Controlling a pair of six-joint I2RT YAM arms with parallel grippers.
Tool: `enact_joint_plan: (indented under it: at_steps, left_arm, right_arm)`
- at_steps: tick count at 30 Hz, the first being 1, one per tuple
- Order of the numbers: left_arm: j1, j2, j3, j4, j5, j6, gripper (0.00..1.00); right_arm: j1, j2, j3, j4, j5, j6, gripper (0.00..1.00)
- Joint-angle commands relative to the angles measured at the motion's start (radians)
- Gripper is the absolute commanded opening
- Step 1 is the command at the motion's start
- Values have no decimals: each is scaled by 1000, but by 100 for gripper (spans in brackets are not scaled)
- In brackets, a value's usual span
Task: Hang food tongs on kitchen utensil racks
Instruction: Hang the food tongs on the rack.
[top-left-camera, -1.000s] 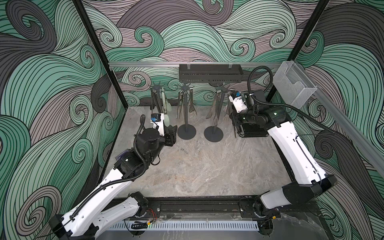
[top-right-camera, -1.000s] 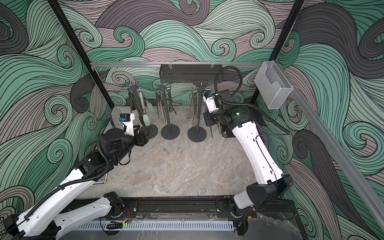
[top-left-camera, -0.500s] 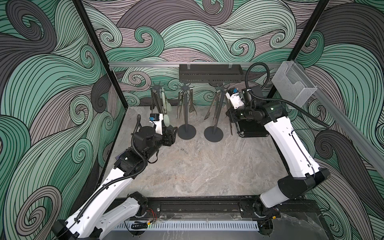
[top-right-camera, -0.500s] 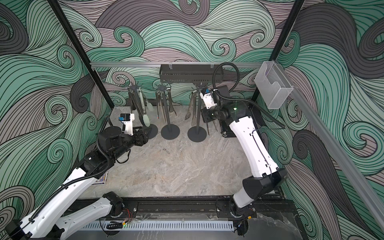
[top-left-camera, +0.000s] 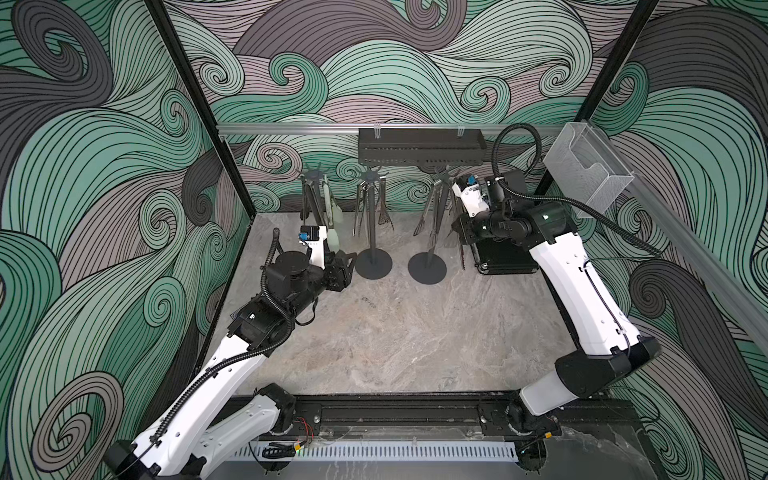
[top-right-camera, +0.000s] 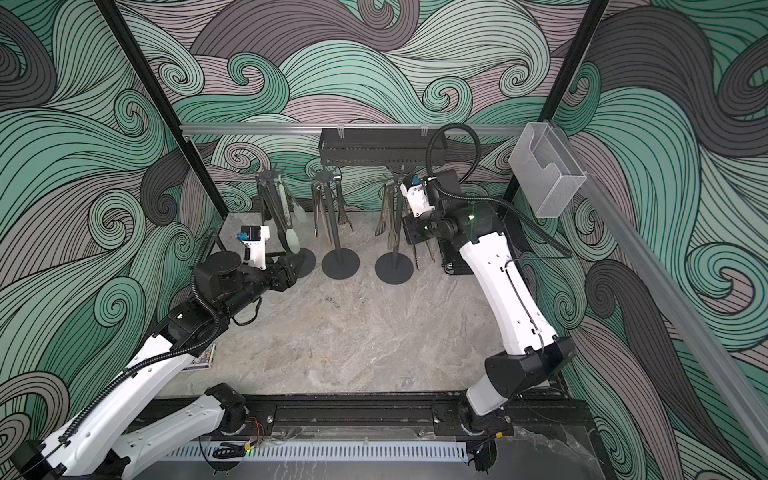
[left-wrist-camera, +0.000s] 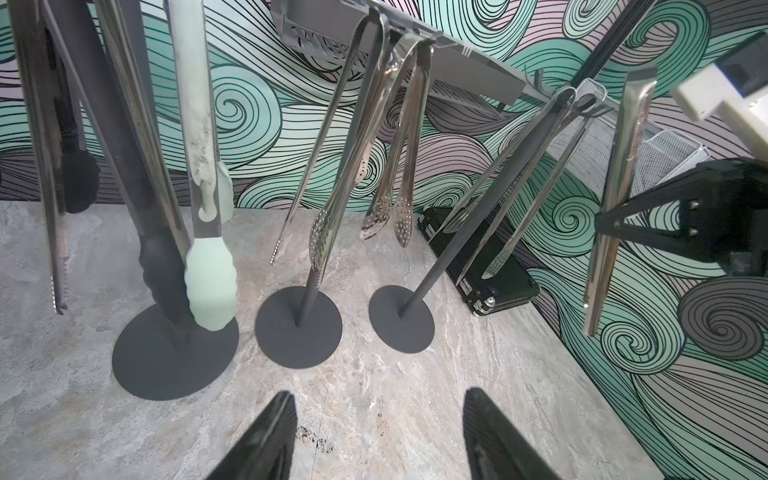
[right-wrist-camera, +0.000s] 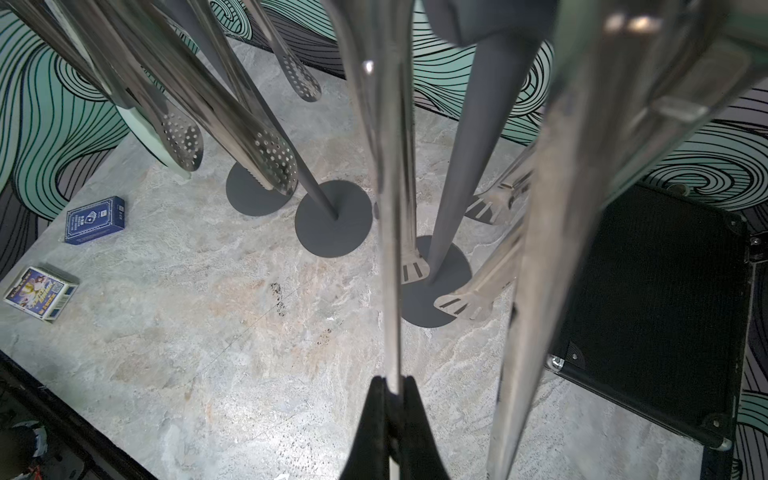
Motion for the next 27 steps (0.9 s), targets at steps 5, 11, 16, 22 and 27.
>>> enact_joint_plan:
  at_steps: [5,11,16,22,27]
  left_arm:
    - [10,-3,5,30,19,-7,64]
    - [14,-4,4,30,20,-4,64]
    - [18,-4,0,33,21,-2,64]
    - [24,-7,-4,36,24,-1,64]
    - [27,-7,-8,40,29,-1,64]
  right_arm:
    - [0,29,49,7,-32,43,0]
    - [4,53,53,14,-29,56,0]
    - [6,66,52,14,-22,61,0]
    - [11,78,45,20,-21,67,0]
    - [16,86,28,32,-18,72,0]
